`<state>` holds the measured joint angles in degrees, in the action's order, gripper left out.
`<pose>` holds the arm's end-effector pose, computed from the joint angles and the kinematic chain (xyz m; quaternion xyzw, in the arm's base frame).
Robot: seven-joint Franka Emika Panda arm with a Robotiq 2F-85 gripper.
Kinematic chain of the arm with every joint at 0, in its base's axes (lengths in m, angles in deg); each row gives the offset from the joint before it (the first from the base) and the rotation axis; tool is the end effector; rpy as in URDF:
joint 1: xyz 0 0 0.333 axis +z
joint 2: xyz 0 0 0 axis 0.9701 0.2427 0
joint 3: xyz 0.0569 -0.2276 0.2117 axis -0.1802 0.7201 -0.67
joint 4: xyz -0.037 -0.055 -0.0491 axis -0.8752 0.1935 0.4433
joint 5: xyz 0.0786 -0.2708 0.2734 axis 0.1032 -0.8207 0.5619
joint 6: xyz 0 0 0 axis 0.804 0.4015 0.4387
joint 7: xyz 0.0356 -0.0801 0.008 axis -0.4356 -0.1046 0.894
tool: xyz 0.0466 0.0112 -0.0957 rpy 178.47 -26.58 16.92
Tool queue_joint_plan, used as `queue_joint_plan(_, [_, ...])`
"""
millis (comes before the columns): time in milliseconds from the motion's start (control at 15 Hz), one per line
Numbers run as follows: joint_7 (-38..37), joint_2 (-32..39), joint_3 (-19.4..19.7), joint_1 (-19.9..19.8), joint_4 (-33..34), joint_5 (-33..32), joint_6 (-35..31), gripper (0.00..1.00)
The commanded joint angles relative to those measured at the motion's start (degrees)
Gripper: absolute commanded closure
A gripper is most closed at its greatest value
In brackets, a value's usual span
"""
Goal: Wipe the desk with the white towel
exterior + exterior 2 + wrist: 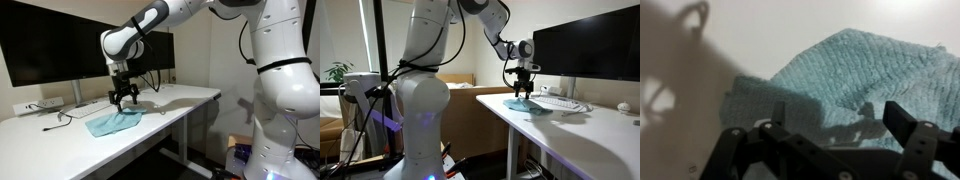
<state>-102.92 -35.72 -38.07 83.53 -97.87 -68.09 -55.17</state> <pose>0.5891 0.0882 0.3890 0.9930 -0.0955 -0.0550 0.0420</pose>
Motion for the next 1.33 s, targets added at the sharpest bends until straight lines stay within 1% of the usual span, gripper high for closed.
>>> queue_joint_plan(0, [2.8,-0.1,1.3,-2.6,-1.9,-0.1,-1.4,0.00])
queue_joint_plan(267, [4.3,0.5,2.0,-4.0,-1.7,0.4,-0.7,0.00])
queue_joint_plan(533, [5.6,0.9,2.1,-4.2,-1.4,0.5,0.8,0.00])
queue_joint_plan(600, [6.1,2.9,2.0,-4.3,-0.9,0.8,-0.1,0.00])
queue_joint_plan(733, [6.0,3.9,1.9,-4.0,-1.5,0.3,-0.5,0.00])
queue_joint_plan(1133, [7.1,8.0,1.9,-3.9,-0.8,0.1,1.5,0.00])
queue_joint_plan(1200, [7.7,8.2,1.8,-4.0,-0.6,0.5,1.9,0.25])
queue_joint_plan(1267, [8.1,8.3,1.8,-4.0,-0.4,0.4,2.4,0.26])
